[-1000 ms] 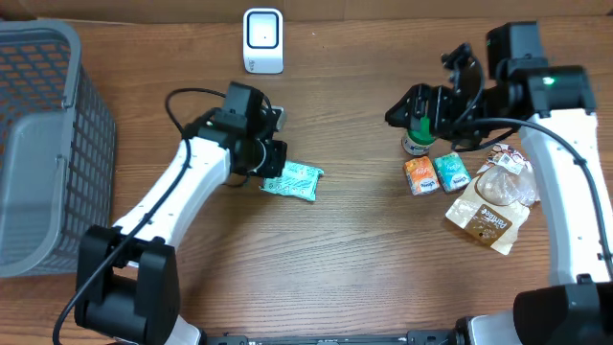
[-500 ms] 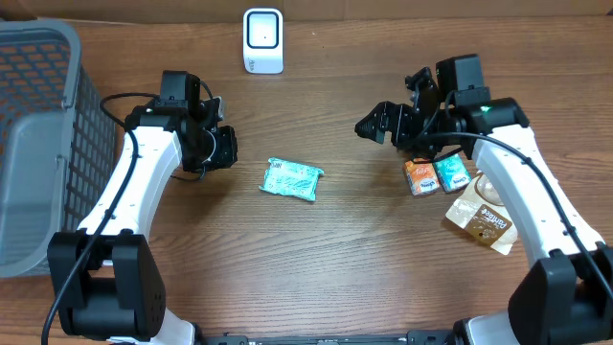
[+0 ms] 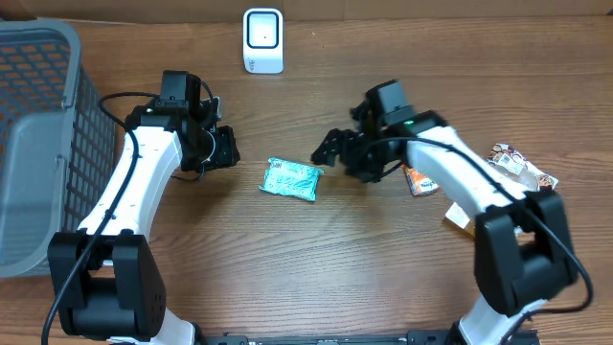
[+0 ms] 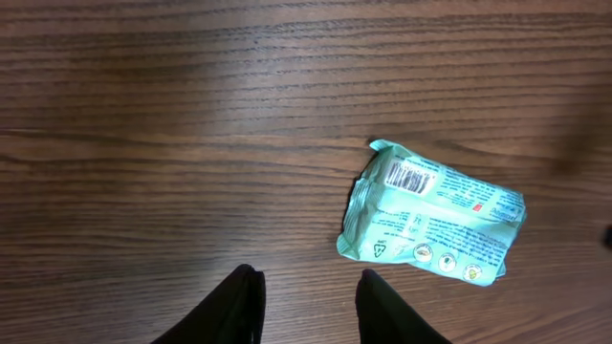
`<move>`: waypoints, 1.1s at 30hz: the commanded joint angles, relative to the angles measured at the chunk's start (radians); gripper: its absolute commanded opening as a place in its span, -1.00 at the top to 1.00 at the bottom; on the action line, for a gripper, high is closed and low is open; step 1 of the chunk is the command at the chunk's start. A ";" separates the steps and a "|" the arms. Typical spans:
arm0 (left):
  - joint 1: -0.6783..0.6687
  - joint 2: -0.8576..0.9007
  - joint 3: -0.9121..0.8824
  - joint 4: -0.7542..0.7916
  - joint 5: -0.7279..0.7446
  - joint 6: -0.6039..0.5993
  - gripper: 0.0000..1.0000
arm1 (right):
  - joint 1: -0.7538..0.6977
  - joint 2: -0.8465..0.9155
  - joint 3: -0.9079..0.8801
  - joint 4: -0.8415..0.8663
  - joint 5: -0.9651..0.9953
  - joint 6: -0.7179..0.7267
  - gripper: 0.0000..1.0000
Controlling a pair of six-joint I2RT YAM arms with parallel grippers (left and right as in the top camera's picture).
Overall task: Scan the item barcode
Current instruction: 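Move the right gripper left and grasp the teal wipes packet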
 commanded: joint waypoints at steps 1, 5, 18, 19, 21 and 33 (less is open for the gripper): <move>0.002 0.010 0.011 0.002 -0.029 -0.004 0.24 | 0.037 0.041 -0.005 0.033 -0.001 0.057 -0.57; 0.002 0.010 0.011 0.002 -0.047 -0.004 0.20 | 0.071 0.087 -0.005 0.064 0.003 0.091 -0.35; 0.002 0.010 0.011 0.000 -0.050 -0.004 0.18 | 0.123 0.191 -0.005 0.185 0.008 0.127 -0.19; 0.002 0.010 0.011 -0.002 -0.050 -0.004 0.18 | 0.126 0.198 -0.005 0.193 0.015 0.127 -0.18; 0.002 0.010 0.011 -0.003 -0.050 -0.004 0.18 | 0.136 0.214 -0.005 0.205 0.023 0.126 -0.11; 0.002 0.010 -0.006 0.000 -0.050 -0.004 0.19 | 0.142 0.239 -0.005 0.215 0.022 0.115 0.78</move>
